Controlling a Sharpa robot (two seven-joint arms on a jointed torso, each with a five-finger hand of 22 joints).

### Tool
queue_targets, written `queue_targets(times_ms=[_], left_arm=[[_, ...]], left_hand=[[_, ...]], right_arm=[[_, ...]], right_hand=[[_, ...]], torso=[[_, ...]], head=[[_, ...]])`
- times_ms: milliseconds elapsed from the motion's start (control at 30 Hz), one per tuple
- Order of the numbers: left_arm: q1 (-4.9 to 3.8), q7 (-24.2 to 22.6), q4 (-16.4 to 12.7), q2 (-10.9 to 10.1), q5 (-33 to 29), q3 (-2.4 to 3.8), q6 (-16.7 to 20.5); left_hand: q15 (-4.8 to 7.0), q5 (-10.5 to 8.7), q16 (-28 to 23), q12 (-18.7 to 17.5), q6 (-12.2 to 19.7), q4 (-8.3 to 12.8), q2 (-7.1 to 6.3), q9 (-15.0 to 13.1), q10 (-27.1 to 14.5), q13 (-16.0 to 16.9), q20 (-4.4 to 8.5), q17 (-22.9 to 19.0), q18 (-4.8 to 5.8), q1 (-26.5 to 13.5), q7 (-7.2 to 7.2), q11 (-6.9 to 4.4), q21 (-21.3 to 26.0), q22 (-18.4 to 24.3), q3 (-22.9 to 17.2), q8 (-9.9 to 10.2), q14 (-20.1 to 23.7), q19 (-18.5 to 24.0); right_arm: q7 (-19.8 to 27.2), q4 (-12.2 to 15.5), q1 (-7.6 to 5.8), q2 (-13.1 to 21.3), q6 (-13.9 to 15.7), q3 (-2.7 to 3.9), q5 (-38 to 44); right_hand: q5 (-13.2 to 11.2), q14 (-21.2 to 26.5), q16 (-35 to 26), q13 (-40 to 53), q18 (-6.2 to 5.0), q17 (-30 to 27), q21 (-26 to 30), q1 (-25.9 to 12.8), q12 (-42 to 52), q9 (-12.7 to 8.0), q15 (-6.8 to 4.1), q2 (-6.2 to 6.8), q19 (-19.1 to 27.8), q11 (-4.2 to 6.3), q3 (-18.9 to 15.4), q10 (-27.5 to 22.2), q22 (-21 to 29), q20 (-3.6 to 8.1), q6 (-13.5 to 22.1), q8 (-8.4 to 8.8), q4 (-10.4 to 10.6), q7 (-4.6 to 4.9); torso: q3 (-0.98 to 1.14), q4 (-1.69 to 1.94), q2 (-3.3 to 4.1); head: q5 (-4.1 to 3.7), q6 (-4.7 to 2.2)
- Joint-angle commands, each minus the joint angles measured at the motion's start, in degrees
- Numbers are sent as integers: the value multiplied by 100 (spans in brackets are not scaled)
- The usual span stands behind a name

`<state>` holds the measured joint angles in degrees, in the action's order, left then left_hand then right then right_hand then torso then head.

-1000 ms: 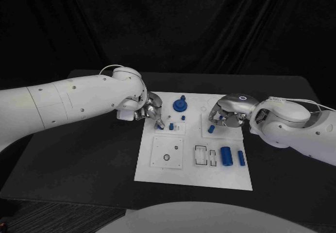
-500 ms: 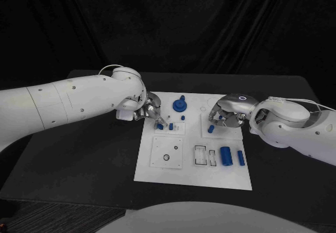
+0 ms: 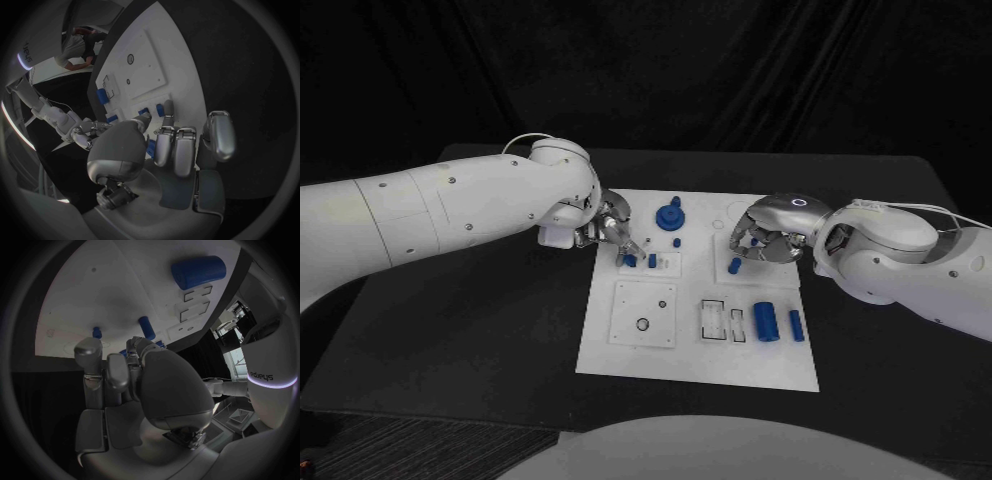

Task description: Assemble the parts on the task board

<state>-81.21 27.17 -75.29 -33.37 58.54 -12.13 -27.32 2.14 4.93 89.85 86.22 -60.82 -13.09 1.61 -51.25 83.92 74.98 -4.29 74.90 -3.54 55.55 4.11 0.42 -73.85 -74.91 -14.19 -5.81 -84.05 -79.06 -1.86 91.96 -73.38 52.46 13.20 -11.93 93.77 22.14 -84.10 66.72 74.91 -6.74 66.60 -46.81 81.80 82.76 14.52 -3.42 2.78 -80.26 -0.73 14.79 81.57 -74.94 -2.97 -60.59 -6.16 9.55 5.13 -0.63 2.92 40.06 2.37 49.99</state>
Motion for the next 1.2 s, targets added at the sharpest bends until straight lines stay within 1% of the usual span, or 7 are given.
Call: queue_targets(times_ms=[33,133,267,767,1200], left_arm=[[15,-25,1,6,4,2,-73],[15,-28,2,6,4,2,-75],[15,-33,2,6,4,2,-96],[16,-64,-18,25,4,2,-124],[16,-91,-10,43,4,2,-61]], left_hand=[[-14,-3,15,-12,-70,-11,5,-55,231,1219,-22,1510,-35,-57,-13,3,6,-995,66,-54,-595,2],[3,49,15,-15,-130,-48,49,-159,227,1217,-8,1510,-37,-60,-45,-20,10,-995,120,-149,-595,3],[19,203,15,-14,-133,-46,72,-258,228,1219,7,1510,-37,-21,-66,-39,12,-995,156,-218,-595,4],[35,226,15,10,-213,-42,65,-330,253,1236,21,1510,-29,2,-99,-62,-25,-1007,200,-294,-595,-24],[71,290,15,54,-314,43,79,-338,299,1266,52,1510,-17,134,-148,-105,-81,-1023,194,-320,-595,-68]], right_arm=[[-107,-3,18,-2,-26,3,7],[-109,-4,19,-4,-28,3,7],[-112,-7,20,-4,-32,3,6],[-117,-11,25,-9,-41,3,6],[-116,-18,27,-15,-50,3,5]], right_hand=[[25,-12,-29,220,-32,-5,18,38,-37,-5,22,-13,46,1,20,-20,-521,3,-19,15,0,25],[25,-12,-29,220,-32,-5,18,38,-37,-5,22,-13,46,1,20,-20,-521,3,-19,15,0,25],[25,-12,-29,220,-32,-5,18,38,-37,-5,22,-13,46,1,20,-20,-521,3,-19,15,0,25],[28,-9,-33,210,-34,-8,33,35,-44,-6,24,-17,50,0,25,-27,-518,2,-18,16,-1,26],[31,-7,-36,207,-37,-11,55,32,-47,-7,25,-21,55,-1,30,-31,-514,1,-14,19,-2,28]], torso=[[-1,3,-1],[-2,2,0],[-2,2,-2],[-2,2,0],[0,0,0]], head=[[0,1],[1,1],[0,1],[-3,1],[9,1]])
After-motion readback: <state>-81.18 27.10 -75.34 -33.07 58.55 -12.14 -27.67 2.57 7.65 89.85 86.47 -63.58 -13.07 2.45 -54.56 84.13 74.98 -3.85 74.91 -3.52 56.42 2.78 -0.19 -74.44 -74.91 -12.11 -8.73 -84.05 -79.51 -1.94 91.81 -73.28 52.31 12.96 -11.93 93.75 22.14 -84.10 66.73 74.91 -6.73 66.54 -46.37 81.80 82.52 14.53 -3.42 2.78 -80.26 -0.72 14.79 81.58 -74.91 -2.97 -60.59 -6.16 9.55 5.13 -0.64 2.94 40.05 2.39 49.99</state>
